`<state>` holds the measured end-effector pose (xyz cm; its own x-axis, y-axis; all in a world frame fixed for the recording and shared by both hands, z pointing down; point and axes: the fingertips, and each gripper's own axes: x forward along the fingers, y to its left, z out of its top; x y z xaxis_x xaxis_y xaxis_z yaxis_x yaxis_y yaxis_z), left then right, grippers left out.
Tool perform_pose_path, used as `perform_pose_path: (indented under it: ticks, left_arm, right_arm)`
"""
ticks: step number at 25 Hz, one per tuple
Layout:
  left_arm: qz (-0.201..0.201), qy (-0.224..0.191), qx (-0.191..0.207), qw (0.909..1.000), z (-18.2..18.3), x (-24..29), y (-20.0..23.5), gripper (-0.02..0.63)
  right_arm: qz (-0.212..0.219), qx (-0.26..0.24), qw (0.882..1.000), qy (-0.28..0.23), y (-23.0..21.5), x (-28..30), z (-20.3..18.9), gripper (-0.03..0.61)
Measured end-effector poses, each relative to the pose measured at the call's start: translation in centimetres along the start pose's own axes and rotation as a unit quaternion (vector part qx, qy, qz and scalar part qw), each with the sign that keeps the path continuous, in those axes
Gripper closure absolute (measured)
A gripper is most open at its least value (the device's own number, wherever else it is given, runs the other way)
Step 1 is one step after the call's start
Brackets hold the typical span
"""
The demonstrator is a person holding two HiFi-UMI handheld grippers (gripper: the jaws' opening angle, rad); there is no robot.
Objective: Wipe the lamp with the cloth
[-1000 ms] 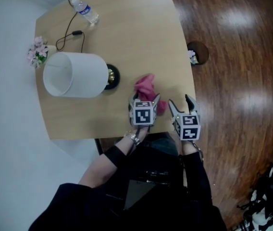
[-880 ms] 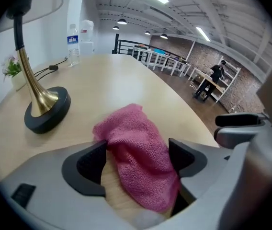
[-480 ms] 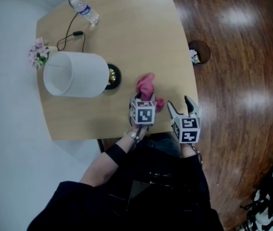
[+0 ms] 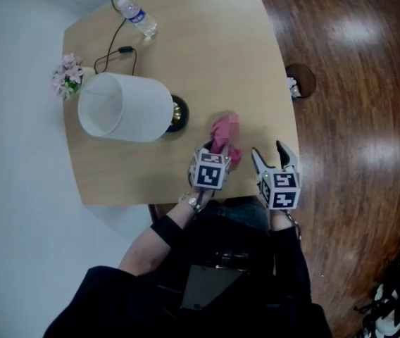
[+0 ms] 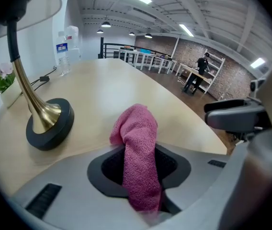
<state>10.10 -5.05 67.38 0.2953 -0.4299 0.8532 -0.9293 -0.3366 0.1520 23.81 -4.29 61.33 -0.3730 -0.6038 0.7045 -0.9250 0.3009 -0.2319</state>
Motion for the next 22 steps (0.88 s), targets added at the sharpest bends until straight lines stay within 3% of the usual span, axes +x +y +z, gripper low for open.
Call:
perform_pose_path:
  ticks: [3,11,18,20,22]
  left_arm:
    - [-0.027,-0.021,0.017,0.9993,0.3,-3.3,0.6,0.489]
    - [-0.083,-0.052,0.051,0.9938,-1.7,-14.7,6.2,0.495]
    - [-0.124,-0.101,0.045,0.9861,-4.6,-23.1,14.0,0.499]
    - [-0.130,-0.112,0.037,0.9844,-5.5,-24.5,16.3,0.500]
    - [-0.138,-0.123,0.025,0.9825,-6.3,-25.3,18.5,0.500]
  right_arm:
    - [0.016,-0.011,1.000,-0.001,1.7,0.3,0.7,0.255]
    - [0.029,-0.038,0.999,-0.024,10.2,-0.7,3.4,0.362]
    - [0.022,-0.031,0.998,-0.049,20.5,-2.6,3.8,0.485]
    - [0.017,-0.030,0.998,-0.058,22.8,-2.9,3.7,0.562]
    - [0.012,-0.030,0.998,-0.058,24.9,-3.0,3.6,0.568]
